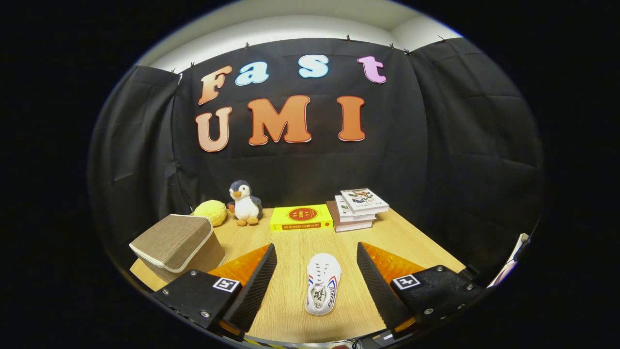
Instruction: Open the storage box then place both shoes into the box .Put the left shoe in first, then the right shoe, with the right side of both shoes facing outward in a uniform manner.
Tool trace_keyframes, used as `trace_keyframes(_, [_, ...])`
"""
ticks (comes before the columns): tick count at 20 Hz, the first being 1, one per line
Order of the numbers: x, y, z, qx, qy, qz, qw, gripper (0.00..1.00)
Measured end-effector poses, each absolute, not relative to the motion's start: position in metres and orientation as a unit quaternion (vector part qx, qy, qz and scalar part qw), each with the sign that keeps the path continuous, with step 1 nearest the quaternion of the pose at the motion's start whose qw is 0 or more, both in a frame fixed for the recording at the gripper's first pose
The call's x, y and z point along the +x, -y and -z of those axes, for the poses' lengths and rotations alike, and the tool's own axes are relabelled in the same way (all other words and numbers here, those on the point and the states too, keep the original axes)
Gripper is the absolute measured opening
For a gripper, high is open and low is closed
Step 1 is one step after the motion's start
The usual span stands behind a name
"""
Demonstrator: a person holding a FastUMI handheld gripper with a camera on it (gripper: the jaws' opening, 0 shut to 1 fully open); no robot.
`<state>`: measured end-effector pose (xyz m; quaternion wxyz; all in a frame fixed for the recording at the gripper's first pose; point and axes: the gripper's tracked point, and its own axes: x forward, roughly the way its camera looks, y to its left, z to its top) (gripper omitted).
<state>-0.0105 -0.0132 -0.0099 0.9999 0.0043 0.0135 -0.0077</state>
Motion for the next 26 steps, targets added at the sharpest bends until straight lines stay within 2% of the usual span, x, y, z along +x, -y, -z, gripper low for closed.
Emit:
trace_keyframes(8, [0.005, 0.003, 0.016, 0.006, -0.031, -0.013, 0.999, 0.99])
trace_keyframes(16, [0.032, -0.037, 0.035, 0.019, -0.071, -0.076, 0.994, 0.99])
trace_keyframes(20, [0.048, -0.08, 0.051, 0.071, -0.115, -0.141, 0.981, 0.98])
trace_keyframes(26, [0.057, -0.168, 0.068, 0.204, -0.207, -0.26, 0.921, 0.98])
